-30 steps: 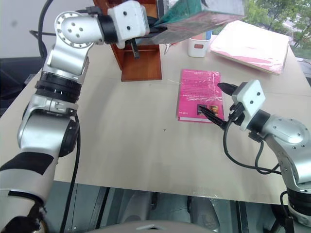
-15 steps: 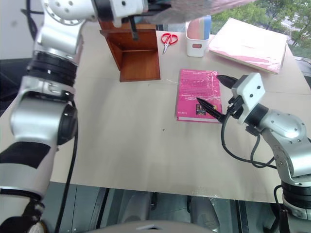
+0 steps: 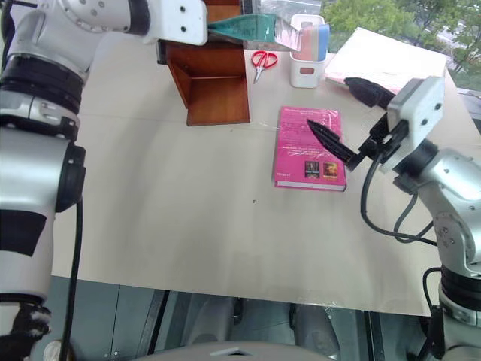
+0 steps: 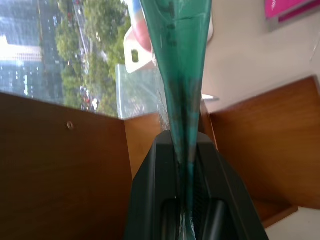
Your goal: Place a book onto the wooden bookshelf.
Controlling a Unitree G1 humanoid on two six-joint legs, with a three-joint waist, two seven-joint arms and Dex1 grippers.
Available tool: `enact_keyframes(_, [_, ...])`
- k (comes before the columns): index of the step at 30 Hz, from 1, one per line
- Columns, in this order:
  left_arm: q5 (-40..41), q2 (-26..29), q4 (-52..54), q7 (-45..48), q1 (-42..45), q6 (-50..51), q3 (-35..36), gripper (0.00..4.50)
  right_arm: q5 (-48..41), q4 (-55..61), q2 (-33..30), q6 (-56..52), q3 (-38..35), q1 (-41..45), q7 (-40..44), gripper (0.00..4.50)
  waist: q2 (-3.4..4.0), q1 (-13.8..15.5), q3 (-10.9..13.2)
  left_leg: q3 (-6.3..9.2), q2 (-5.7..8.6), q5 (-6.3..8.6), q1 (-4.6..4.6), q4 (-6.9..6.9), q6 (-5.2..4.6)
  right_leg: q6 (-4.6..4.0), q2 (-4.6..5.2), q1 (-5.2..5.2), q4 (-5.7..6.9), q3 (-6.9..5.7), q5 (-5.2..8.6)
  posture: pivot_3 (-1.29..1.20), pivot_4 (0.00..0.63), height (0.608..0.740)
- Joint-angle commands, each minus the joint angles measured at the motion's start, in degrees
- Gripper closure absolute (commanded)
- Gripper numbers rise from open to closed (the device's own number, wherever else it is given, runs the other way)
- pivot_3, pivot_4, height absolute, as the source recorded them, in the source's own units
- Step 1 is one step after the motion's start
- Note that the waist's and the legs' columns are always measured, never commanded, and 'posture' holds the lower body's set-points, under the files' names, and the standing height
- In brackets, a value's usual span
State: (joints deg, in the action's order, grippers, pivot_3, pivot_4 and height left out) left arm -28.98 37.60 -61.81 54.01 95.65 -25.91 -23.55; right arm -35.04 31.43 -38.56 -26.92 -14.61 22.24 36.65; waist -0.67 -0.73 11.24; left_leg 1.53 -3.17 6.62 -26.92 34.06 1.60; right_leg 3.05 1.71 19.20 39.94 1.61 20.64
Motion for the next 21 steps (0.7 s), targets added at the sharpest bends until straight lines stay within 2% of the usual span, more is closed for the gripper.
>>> enact_keyframes(1, [-3.47,-0.01,-2.38,-2.40,2.64,3.05,-1.74,4.44,-1.73,2.69,-1.50,1.22,-4.16,-0.47,0.25,0.00,0.00,-0.04,0.00,0.00,0.00,0.00,0.00,0.00,0.00,0.00,0.00,0.00,0.01,0.00,0.00,0.00,0.150,0.740])
enact_keyframes(13, [-7.79,-2.92,-10.02,-8.61,3.99,9.61,-4.48,4.44,-6.04,6.31,-5.54,0.17,-9.16,-3.37,0.41,0.00,0.03,-0.64,-0.02,-0.01,-0.03,0.05,0.13,0.05,-0.09,0.00,-0.03,0.05,0.41,0.06,0.01,0.00,0.150,0.740])
enact_keyframes(14, [-8.01,-2.88,-10.17,-8.90,4.01,9.61,-4.58,3.65,-6.09,6.20,-5.82,0.23,-9.29,-3.56,0.40,0.00,0.03,-0.88,-0.02,-0.03,-0.03,0.05,0.16,0.08,-0.10,-0.01,-0.03,0.05,0.48,0.09,0.01,0.00,0.150,0.740])
enact_keyframes(17, [-7.93,-2.41,-10.03,-9.34,4.02,9.40,-4.11,2.63,-6.10,5.73,-6.67,0.44,-9.77,-3.83,0.42,0.00,0.01,-1.48,-0.01,-0.09,-0.02,0.03,0.16,0.16,-0.08,0.00,-0.02,0.19,0.77,0.21,0.01,0.00,0.150,0.740])
enact_keyframes(21, [-6.38,-1.51,-8.86,-10.40,4.01,8.40,-2.20,0.85,-6.23,5.18,-7.33,1.06,-10.30,-4.21,1.04,0.00,0.00,-1.50,0.00,-0.09,-0.02,0.02,0.10,0.15,-0.07,0.00,-0.03,0.25,0.81,0.23,0.01,0.00,0.150,0.740])
